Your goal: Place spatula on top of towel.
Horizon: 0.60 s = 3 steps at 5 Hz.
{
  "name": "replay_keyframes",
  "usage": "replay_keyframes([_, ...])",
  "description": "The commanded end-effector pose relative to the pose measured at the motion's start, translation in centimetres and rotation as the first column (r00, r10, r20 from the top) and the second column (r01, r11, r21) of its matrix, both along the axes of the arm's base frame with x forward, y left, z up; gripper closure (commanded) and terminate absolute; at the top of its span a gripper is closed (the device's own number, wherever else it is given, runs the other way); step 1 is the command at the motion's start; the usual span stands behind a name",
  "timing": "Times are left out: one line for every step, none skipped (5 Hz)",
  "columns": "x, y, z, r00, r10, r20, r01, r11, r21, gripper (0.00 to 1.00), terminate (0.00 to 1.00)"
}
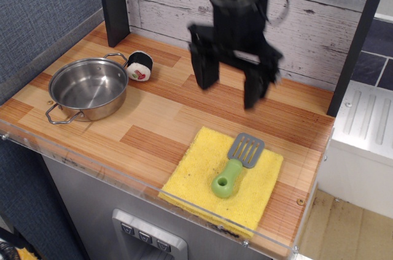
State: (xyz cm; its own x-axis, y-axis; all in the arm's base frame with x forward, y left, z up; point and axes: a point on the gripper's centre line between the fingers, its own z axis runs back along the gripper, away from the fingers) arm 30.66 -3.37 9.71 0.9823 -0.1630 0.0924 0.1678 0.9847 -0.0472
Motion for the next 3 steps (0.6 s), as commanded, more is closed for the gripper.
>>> replay_keyframes([1.77,3.46,0.78,0.995,0.089,0.052,-0.089,0.996,0.006,0.00,0.00])
replay_keyframes([1.51,3.59,1.40,0.992,0.089,0.085,-0.090,0.996,0.003,0.00,0.00])
replay_keyframes([1.51,3.59,1.40,0.992,0.089,0.085,-0.090,0.996,0.003,0.00,0.00])
